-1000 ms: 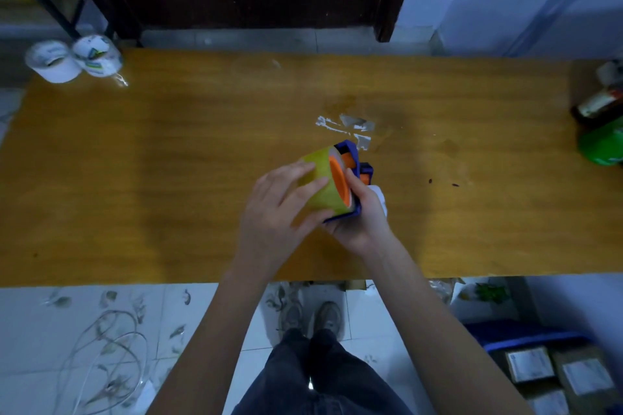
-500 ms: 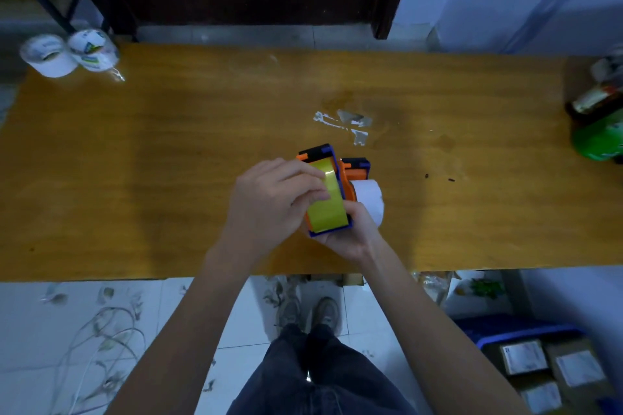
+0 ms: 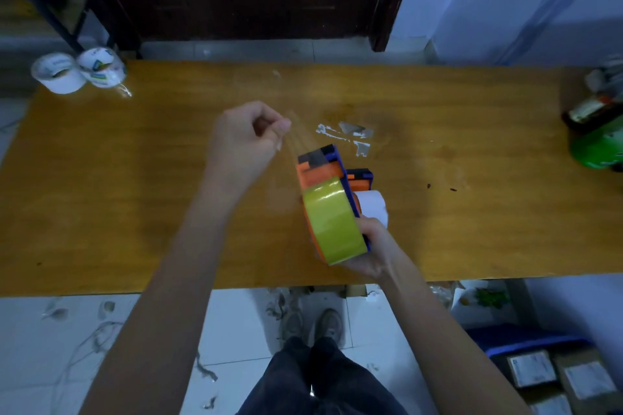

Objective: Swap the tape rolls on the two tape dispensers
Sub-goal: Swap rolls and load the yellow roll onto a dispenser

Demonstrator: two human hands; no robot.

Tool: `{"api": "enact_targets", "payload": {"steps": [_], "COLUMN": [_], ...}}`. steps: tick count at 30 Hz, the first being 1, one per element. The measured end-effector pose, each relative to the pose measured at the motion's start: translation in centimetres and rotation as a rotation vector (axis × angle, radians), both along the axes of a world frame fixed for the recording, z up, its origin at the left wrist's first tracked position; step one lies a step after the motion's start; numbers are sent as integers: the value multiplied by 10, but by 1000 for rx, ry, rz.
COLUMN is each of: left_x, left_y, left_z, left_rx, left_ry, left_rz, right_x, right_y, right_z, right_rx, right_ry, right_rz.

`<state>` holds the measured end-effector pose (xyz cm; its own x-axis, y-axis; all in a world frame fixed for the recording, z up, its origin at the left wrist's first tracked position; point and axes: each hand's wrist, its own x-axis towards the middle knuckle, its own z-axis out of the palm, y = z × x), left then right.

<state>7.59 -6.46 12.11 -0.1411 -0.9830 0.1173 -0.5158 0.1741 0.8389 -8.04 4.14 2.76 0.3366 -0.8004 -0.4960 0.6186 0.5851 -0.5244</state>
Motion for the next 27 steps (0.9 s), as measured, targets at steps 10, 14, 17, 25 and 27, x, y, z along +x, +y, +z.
{"api": "enact_targets", "payload": {"steps": [10, 14, 17, 25, 27], "left_x": [10, 22, 25, 11, 7], "left_y": [-19, -26, -31, -35, -37], "left_z": [9, 11, 15, 26, 27], "left_rx": [185, 189, 185, 166, 169], "left_ry": [12, -43, -91, -34, -50], "left_rz": [-93, -63, -68, -142, -158], "right_x": [-13, -24, -25, -18, -16], "right_y": [-5, 3, 9, 11, 12], "right_z": [7, 7, 10, 27, 32], "right_rx": [-87, -111, -139, -141, -145], "right_ry": [226, 286, 249, 260, 262], "right_rz": [268, 318, 328, 382, 392]}}
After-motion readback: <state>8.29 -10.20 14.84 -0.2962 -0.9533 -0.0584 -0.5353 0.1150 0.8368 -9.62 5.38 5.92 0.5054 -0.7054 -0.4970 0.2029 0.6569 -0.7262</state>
